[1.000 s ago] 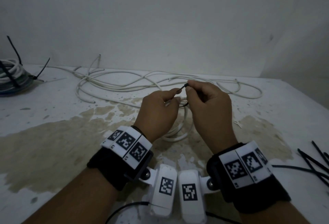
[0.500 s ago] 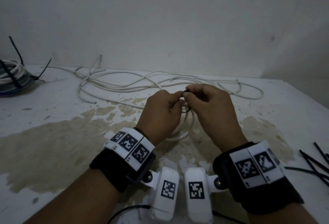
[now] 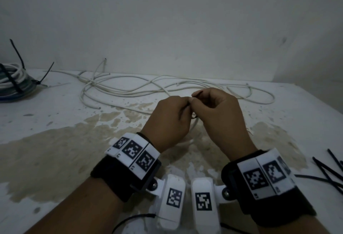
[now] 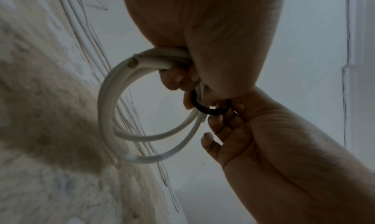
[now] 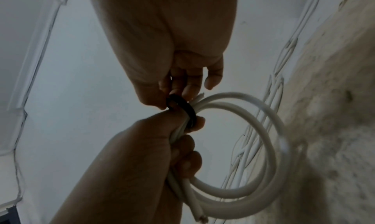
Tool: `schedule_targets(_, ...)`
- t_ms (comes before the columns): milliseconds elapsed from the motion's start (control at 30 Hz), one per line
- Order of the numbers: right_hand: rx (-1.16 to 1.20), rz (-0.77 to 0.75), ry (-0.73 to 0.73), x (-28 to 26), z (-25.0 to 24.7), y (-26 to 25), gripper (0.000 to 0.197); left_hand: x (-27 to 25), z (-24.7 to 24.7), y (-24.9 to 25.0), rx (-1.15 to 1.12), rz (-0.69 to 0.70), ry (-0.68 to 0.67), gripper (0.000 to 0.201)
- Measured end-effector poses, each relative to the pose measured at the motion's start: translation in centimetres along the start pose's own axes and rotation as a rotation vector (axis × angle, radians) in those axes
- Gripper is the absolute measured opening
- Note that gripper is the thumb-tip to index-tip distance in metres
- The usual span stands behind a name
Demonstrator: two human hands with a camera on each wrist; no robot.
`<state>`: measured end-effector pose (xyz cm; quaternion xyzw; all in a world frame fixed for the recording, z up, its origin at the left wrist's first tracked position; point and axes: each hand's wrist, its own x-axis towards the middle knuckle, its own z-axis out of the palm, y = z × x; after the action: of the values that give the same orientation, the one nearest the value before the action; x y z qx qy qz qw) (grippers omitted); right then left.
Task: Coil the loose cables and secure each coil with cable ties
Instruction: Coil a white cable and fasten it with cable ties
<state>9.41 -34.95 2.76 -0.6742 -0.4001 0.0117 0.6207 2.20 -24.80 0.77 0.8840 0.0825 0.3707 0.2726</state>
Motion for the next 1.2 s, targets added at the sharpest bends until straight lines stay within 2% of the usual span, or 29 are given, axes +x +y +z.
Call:
schedule_targets(67,-0.012,-0.006,0.017,0.0,-0.1,0.0,0.010,0.0,0.0,0.2,-0.041,0.011,-0.004,0.031)
schedule_targets(200,0.020,-0.027,0.128,-0.1,-0.2,-0.2,0.013,0.2,0.1,0.2,-0.124,-0.142,-0.062,0.022)
schedule_targets(333,0.053,-0.036,0.127,-0.2,-0.2,-0.4,0.007,0.1,-0.2,0.3,-0.066,-0.018,-0.073,0.026)
schedule_targets(400,0.060,-0.005,0.060,0.2,-0.6,-0.2,0.006,0.0,-0.3,0.2,-0.022,0.054,-0.084,0.022)
schedule_targets(467,0.022,0.025,-0.007,0.4,-0.9,0.1,0.008,0.0,-0.2,0.1,0.027,0.070,-0.128,0.029)
schedule_targets(600,0.008,0.010,0.003,0.4,-1.2,0.2,0.011,0.1,-0.2,0.1,-0.118,-0.051,-0.162,0.040)
schedule_targets(733,-0.074,-0.074,0.024,0.4,-0.8,0.3,0.016,-0.1,-0.5,0.0,-0.374,-0.239,-0.139,0.026)
schedule_targets(800,-0.063,-0.087,0.047,0.4,-0.7,0.5,0.016,0.0,-0.7,0.1,-0.439,-0.289,-0.158,0.022)
schedule_targets(933,-0.094,-0.137,0.059,0.3,-0.9,0.6,0.021,0.1,-0.8,0.4,-0.459,-0.281,-0.197,0.016)
schedule_targets(1200,-0.158,-0.220,0.044,0.6,-1.2,1.0,0.021,0.0,-0.5,0.3,-0.461,-0.264,-0.154,0.008)
